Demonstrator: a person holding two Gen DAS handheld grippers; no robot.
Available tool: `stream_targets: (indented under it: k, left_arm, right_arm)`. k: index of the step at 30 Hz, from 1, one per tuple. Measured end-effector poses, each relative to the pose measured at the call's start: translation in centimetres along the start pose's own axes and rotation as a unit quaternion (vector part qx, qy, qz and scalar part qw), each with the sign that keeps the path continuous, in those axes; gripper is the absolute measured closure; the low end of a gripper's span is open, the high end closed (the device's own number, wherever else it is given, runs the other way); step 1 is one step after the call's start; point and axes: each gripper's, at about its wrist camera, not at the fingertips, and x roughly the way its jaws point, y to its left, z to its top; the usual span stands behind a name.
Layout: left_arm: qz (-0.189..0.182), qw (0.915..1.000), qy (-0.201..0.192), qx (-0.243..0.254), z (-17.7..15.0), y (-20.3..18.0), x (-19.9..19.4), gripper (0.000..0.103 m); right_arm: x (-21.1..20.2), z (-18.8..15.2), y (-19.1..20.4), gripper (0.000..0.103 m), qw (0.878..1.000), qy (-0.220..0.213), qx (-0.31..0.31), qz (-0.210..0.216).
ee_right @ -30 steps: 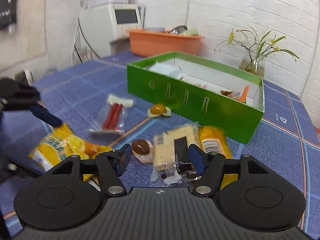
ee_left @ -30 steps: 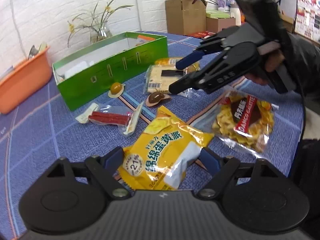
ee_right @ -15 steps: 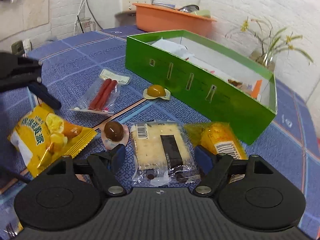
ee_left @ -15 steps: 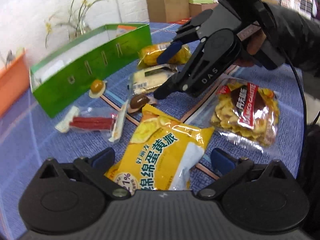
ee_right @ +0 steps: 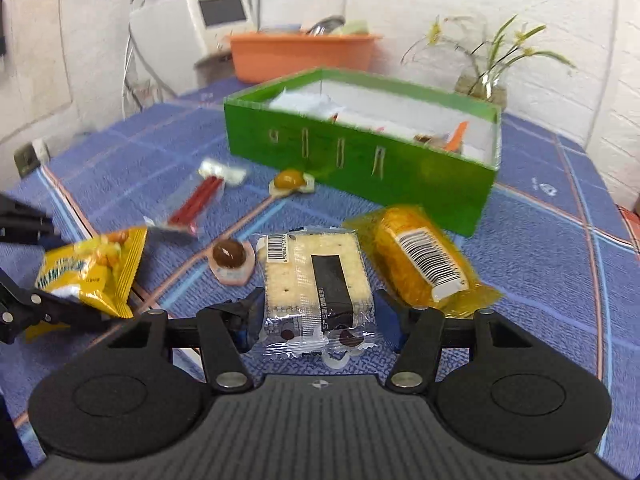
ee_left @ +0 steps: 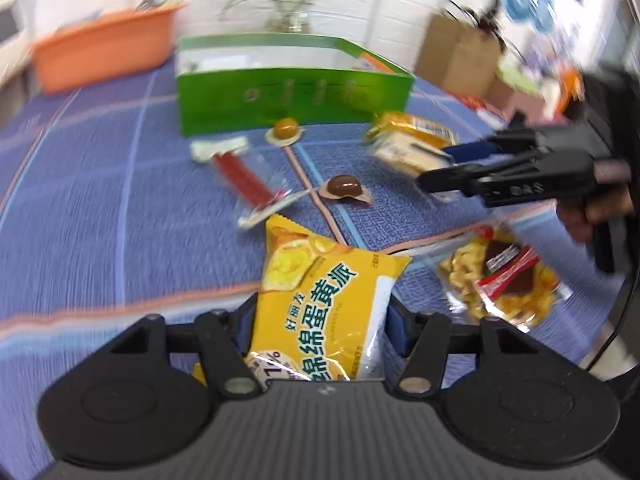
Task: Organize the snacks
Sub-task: 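Carry both snacks over the green box and open both tools to drop them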
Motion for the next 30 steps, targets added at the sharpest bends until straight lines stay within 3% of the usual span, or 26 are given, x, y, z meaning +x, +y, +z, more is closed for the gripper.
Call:
stream_targets:
  k: [3, 7, 14, 17, 23, 25, 28, 30]
  left_arm:
    - [0.018, 0.9993, -0.022, -0.024, 0.1, 0.1, -1.7, 0.043]
    - [0.065, 0.9944, -0.082, -0.016, 1.7, -0.2, -3.9, 0.043]
    - [0.171, 0.9657, -0.196, 0.002, 7.2, 0.0, -4.3, 0.043]
    - [0.202, 0.9536, -0.223, 0.013, 10.2, 0.0, -3.2, 0.043]
    - [0.228, 0.9375, -0.262, 0.02, 15.7, -0.3, 0.3, 0.043]
    - [0.227, 0.9379, -0.262, 0.02, 17.3, -0.4, 2.1, 0.043]
    - [0.247, 0.9311, -0.268, 0.015, 18.7, -0.9, 5.2, 0.043]
    - [0.245, 0.9339, -0.26, 0.005, 18.7, -0.8, 6.7, 0.043]
  right_arm:
    - [-2.1, 0.0, 0.7, 0.007, 0.999, -0.039, 0.011, 0.005]
    - [-3.0, 1.0, 1.6, 0.007, 0.997, -0.063, 0.035, 0.03]
    - [-1.0, 4.5, 3.1, 0.007, 0.985, -0.114, 0.097, 0.084]
    - [-0.7, 6.4, 2.6, 0.007, 0.978, -0.168, 0.115, 0.049]
    - [-0.9, 9.4, -2.1, 0.007, 0.952, -0.242, 0.171, -0.081]
    - [-0.5, 10.4, -3.5, 0.007, 0.945, -0.243, 0.196, -0.094]
    - [0.8, 11.8, -4.6, 0.007, 0.951, -0.222, 0.198, -0.084]
    - [1.7, 11.8, -4.6, 0.007, 0.951, -0.219, 0.2, -0.084]
